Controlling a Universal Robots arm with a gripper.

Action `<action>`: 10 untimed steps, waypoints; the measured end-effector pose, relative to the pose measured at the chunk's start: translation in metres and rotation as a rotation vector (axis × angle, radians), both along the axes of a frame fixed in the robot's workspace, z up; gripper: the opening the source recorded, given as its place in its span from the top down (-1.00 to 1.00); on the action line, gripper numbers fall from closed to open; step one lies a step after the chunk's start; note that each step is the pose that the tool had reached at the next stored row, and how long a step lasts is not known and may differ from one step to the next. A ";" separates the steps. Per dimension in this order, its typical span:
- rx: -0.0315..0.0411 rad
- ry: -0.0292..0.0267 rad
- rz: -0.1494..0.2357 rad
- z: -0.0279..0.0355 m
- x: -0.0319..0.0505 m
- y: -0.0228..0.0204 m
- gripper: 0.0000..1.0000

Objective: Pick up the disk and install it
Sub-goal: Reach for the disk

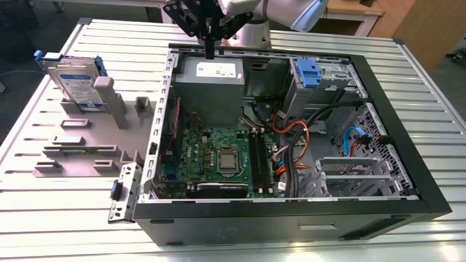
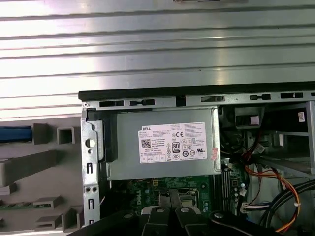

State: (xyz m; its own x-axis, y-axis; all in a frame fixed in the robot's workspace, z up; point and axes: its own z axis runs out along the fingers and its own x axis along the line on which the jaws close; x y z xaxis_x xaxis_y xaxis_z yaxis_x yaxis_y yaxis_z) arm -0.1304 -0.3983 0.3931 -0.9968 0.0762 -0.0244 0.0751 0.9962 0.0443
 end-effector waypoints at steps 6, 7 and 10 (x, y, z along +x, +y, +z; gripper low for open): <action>0.0001 0.0000 0.000 -0.0001 -0.0027 0.0000 0.79; 0.0000 0.0000 0.000 -0.0001 -0.0028 0.0000 0.79; 0.0000 0.0005 0.000 -0.0002 -0.0032 0.0000 0.79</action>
State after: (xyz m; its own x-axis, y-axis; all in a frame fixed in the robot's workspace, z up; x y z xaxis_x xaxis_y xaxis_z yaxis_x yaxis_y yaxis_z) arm -0.1336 -0.3983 0.3929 -0.9968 0.0762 -0.0239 0.0751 0.9962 0.0443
